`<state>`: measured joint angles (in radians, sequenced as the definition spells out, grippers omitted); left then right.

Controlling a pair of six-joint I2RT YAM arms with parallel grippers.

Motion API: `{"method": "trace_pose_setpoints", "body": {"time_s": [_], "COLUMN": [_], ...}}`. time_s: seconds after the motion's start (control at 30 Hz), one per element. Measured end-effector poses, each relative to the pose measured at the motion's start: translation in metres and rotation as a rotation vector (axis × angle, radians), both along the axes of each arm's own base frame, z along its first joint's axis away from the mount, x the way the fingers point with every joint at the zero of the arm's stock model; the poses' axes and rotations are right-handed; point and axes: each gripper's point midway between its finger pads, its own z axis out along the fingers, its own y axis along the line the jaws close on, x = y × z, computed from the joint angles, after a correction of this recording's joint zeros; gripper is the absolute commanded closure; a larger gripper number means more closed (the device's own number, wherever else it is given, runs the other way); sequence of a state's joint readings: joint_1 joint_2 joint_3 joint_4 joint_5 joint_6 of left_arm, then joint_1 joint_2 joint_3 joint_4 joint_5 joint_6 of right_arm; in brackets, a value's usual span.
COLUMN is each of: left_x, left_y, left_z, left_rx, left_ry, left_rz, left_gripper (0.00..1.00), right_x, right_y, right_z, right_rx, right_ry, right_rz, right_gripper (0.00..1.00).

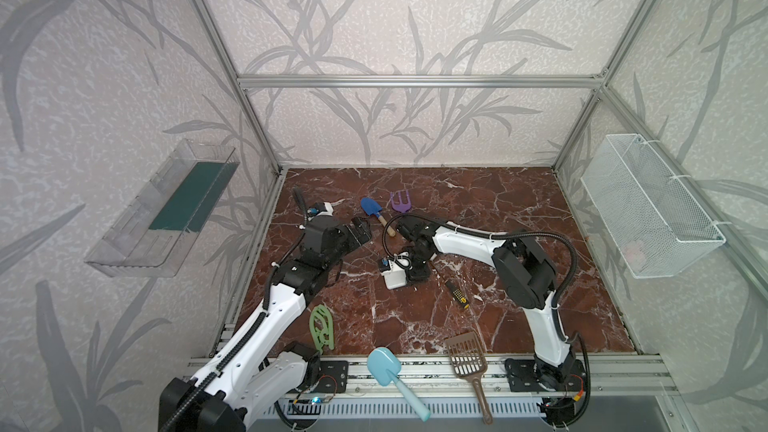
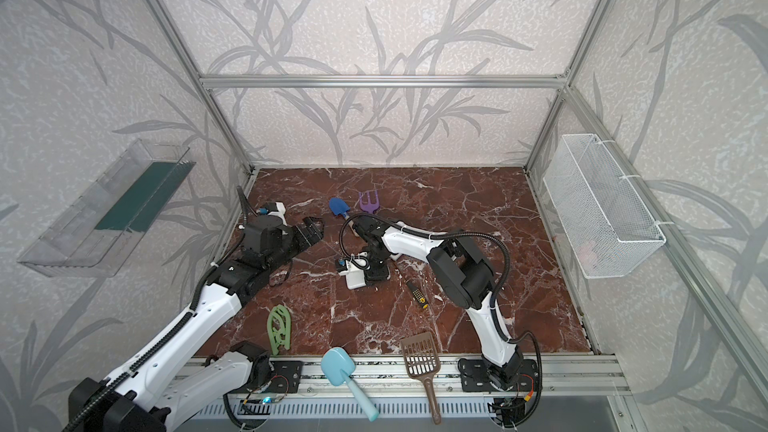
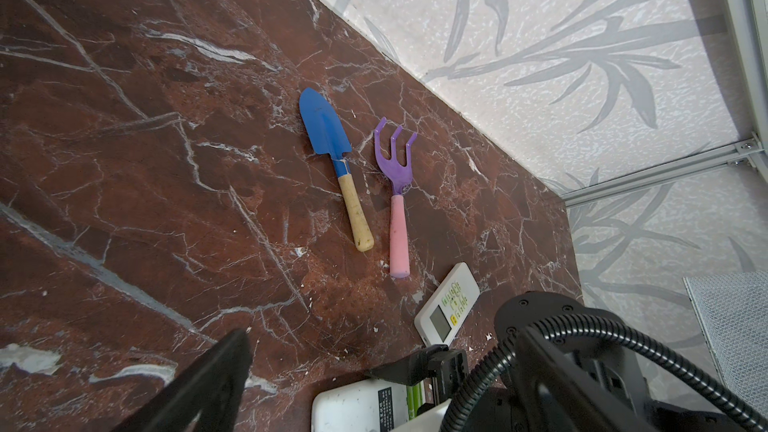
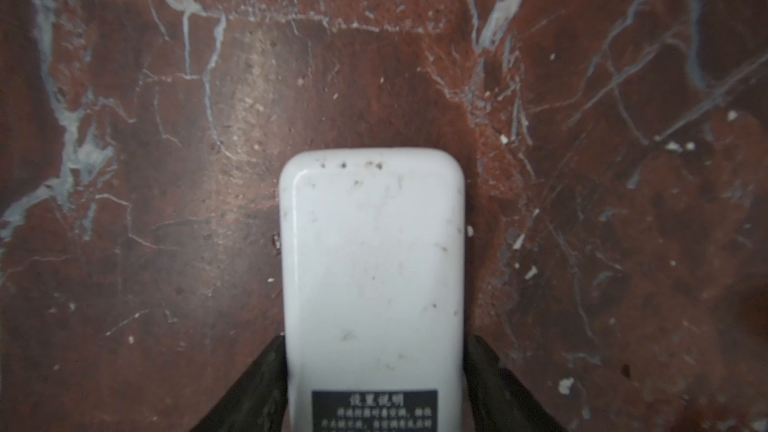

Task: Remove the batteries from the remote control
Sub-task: 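Lower the remote onto the table, green batteries up, and open the right gripper, then grasp the yellow-and-black screwdriver handle with the right gripper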

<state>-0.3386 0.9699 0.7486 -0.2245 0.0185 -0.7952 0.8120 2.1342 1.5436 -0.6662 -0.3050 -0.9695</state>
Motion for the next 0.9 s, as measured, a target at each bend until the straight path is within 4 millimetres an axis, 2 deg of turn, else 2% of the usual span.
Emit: {"method": "trace_pose_setpoints", "body": {"time_s": [0.27,0.33,0.43,0.57,0.7,0.77,0.9], "left_x": [0.000,0.001,0.002,0.003,0.004,0.006,0.007], "left_y": [0.000,-0.001,-0.003,-0.008,-0.014,-0.018,-0.027], "left_z": [-0.001,-0.004,-0.013,-0.022,-0.025,-0.023,-0.027], "left_rx": [0.000,0.001,0.007,0.005,0.001,-0.004,-0.022], "left_ry": [0.003,0.014,0.046,0.076,0.093,0.094,0.115], "left_rz": [0.000,-0.004,-0.012,-0.035,-0.065,-0.086,-0.122], "left_gripper": [0.00,0.00,0.00,0.01,0.01,0.02,0.02], "right_x": [-0.002,-0.004,-0.005,0.000,0.010,0.009,0.003], "right_y": [-0.004,-0.007,-0.012,-0.023,-0.048,-0.063,-0.098], "right_z": [0.009,0.020,0.047,0.082,0.097,0.095,0.080], "right_rx": [0.034,0.057,0.123,0.201,0.224,0.215,0.170], "right_ry": [-0.036,-0.049,-0.083,-0.120,-0.123,-0.112,-0.065], "right_rz": [-0.025,-0.047,-0.109,-0.279,-0.533,-0.645,-0.869], "right_gripper": [0.23,0.22,0.22,0.23,0.26,0.26,0.27]}}
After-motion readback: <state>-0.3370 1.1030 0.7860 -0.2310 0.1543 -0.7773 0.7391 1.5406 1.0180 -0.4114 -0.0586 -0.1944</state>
